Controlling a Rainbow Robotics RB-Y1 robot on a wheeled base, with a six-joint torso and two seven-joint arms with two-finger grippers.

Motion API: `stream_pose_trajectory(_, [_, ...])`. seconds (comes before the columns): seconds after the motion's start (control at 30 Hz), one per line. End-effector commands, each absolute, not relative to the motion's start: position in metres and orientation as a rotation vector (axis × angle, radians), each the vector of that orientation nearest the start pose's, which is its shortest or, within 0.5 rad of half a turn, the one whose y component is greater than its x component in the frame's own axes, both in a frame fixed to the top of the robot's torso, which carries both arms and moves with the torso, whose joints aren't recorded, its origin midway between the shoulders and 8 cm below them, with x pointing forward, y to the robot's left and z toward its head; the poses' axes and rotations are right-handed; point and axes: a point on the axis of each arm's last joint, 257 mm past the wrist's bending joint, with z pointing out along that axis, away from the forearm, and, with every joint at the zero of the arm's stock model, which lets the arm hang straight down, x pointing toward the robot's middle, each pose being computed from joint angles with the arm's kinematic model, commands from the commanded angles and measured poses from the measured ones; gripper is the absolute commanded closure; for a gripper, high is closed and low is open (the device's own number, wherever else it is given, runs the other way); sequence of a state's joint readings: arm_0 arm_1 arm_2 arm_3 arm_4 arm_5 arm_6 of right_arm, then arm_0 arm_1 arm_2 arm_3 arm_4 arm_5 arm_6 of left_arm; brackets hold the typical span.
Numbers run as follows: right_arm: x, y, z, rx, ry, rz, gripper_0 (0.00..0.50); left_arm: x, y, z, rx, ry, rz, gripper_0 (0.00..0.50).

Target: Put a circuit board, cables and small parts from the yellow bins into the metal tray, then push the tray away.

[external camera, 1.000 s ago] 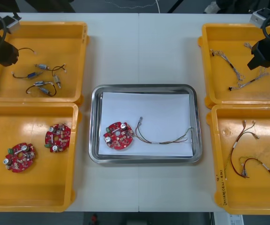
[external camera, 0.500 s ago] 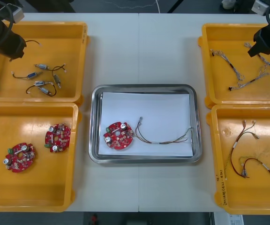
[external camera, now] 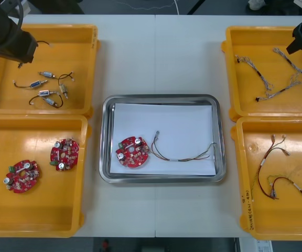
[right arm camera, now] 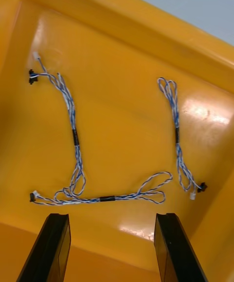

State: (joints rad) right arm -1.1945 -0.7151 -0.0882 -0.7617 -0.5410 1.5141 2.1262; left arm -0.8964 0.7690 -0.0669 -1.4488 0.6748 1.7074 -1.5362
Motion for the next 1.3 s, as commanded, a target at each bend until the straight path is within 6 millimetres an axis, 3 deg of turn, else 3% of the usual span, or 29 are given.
stream_pose_trajectory(0.03, [0.633,-0.412,-0.006,-0.487,2.412,-0.198,0.0,0.562,0.316,-0.063,0.201,2.511,0.135,0.5])
stream_pose_trajectory(0.67, [0.653,-0.437,-0.006,-0.401,2.39,-0.214,0.0,0.535,0.197,-0.066,0.122,2.457,0.038,0.499])
stream_pose_trajectory(0.97, [0.661,-0.444,-0.021,-0.372,2.36,-0.201,0.0,0.526,0.155,-0.085,0.098,2.461,0.011,0.499])
stream_pose_trajectory(1.3, [0.672,-0.441,-0.04,-0.332,2.319,-0.177,0.0,0.516,0.109,-0.12,0.063,2.463,0.002,0.498])
